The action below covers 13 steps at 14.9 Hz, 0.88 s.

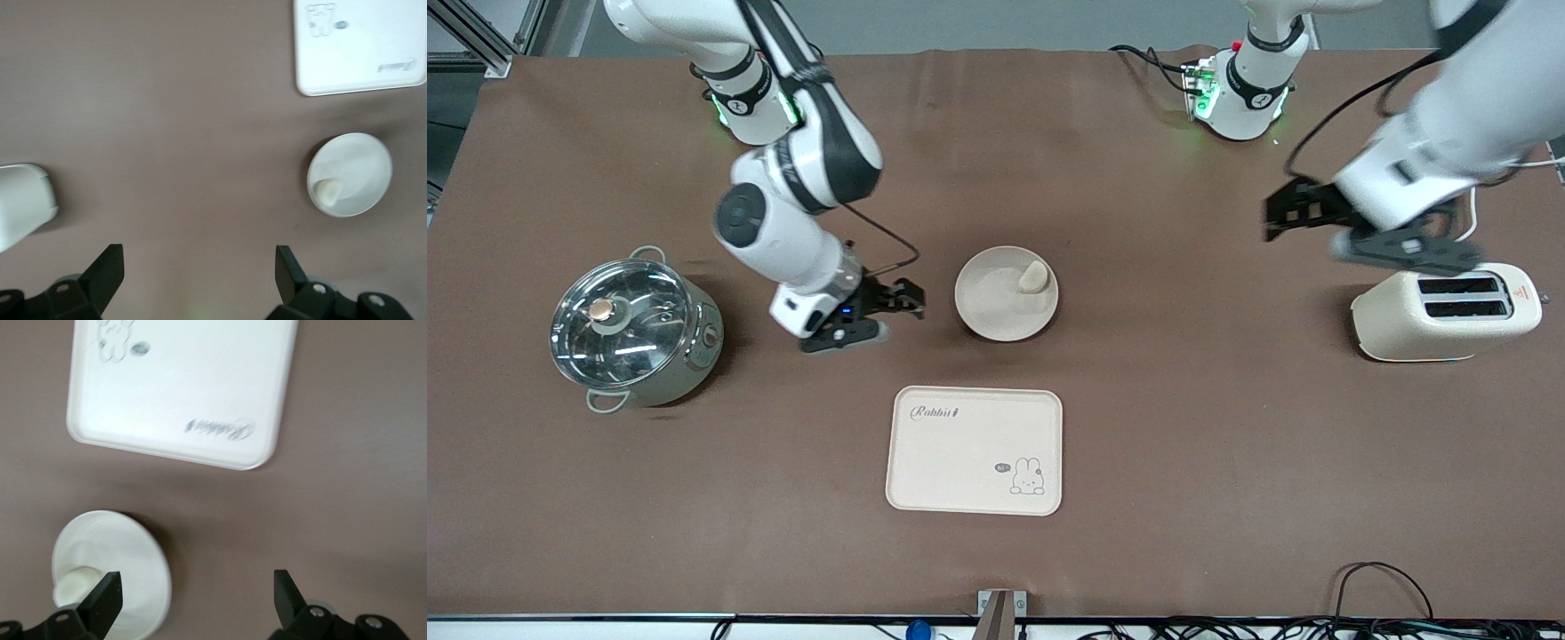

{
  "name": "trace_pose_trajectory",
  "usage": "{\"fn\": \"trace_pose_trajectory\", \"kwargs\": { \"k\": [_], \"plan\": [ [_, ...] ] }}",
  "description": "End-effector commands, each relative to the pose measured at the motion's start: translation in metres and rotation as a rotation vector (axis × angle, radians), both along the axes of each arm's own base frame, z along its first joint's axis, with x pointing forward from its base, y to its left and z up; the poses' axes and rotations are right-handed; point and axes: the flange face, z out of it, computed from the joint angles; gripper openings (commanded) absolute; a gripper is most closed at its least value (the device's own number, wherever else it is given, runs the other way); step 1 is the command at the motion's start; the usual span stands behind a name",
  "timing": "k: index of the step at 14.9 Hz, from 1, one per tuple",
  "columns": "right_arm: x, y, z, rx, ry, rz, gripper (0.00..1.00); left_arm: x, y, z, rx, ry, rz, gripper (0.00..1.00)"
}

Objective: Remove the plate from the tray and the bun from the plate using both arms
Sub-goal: 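Release the plate and withdraw the right gripper while the left gripper reaches the plate, then grasp the cream bun on the plate with the left gripper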

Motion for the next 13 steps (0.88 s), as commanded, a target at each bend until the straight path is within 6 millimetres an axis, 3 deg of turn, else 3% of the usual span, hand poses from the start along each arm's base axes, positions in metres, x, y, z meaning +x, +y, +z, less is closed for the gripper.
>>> {"fn": "trace_pose_trajectory", "kwargs": {
  "k": [1, 4, 6, 7, 11, 13],
  "plan": [
    [0.009, -0.049, 0.041, -0.095, -0.032, 0.013, 1.0, 0.009, -0.075, -0.05, -0.03, 0.012, -0.012, 1.0],
    [0.018, -0.111, 0.105, -0.165, 0.031, -0.014, 1.0, -0.006, -0.159, -0.107, -0.044, 0.037, -0.011, 1.0],
    [0.019, -0.156, 0.144, -0.231, 0.038, -0.039, 1.0, -0.021, -0.2, -0.141, -0.019, 0.055, 0.011, 1.0],
    [0.012, -0.167, 0.16, -0.244, 0.025, -0.034, 1.0, -0.033, -0.221, -0.161, 0.006, 0.054, 0.005, 1.0],
    [-0.015, -0.234, 0.216, -0.222, 0.016, -0.111, 1.0, -0.069, -0.26, -0.238, 0.027, 0.041, 0.014, 1.0],
    [-0.024, -0.259, 0.231, -0.219, 0.011, -0.068, 1.0, -0.085, -0.259, -0.267, 0.033, 0.046, 0.03, 1.0]
  ]
}}
